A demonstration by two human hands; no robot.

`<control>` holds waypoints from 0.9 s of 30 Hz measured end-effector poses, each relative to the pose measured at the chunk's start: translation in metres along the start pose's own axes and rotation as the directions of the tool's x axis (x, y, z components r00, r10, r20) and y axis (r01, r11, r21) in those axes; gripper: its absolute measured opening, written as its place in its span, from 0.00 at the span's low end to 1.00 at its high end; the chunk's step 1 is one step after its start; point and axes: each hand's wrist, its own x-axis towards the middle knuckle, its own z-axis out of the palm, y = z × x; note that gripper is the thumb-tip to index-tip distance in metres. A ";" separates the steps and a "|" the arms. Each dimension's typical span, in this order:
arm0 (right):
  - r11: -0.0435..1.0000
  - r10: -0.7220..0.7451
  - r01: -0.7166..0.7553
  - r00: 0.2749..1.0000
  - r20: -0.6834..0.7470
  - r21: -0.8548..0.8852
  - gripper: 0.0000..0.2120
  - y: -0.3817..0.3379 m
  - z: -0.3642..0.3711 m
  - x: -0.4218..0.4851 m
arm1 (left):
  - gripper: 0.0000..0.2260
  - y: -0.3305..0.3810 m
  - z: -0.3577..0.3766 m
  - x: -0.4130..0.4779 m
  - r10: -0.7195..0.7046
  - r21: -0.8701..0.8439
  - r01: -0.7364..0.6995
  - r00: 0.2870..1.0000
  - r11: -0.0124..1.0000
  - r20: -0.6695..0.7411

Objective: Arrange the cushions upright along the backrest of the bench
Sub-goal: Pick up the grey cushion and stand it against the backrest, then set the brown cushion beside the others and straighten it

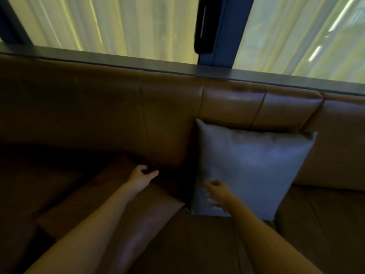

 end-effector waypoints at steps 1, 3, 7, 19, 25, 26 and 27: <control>1.000 0.010 -0.010 1.000 0.011 -0.005 0.11 0.002 0.024 0.001 | 0.29 -0.013 -0.017 0.003 -0.008 0.018 0.008 1.000 1.000 -0.025; 0.998 0.061 -0.060 0.997 0.048 -0.014 0.11 0.008 0.071 -0.001 | 0.28 -0.038 -0.051 0.012 -0.028 0.049 0.031 0.998 0.998 -0.060; 0.996 0.092 -0.092 0.994 0.056 -0.003 0.14 0.028 0.153 0.009 | 0.31 -0.081 -0.114 0.038 -0.115 0.115 0.118 0.993 0.986 -0.033; 0.854 0.387 -0.358 0.922 -0.002 0.377 0.49 0.084 0.244 0.027 | 0.46 -0.143 -0.170 0.111 -0.226 0.140 0.216 0.973 0.966 0.056; 0.819 0.428 -0.365 0.903 -0.046 0.443 0.62 0.090 0.255 0.038 | 0.52 -0.148 -0.168 0.119 -0.192 0.179 0.189 0.981 0.966 0.002; 0.828 0.416 -0.356 0.908 -0.048 0.434 0.65 0.087 0.254 0.036 | 0.53 -0.147 -0.168 0.118 -0.185 0.172 0.182 0.983 0.968 0.000; 0.833 0.402 -0.344 0.914 -0.048 0.433 0.68 0.084 0.253 0.033 | 0.53 -0.144 -0.168 0.115 -0.178 0.160 0.175 0.984 0.971 0.008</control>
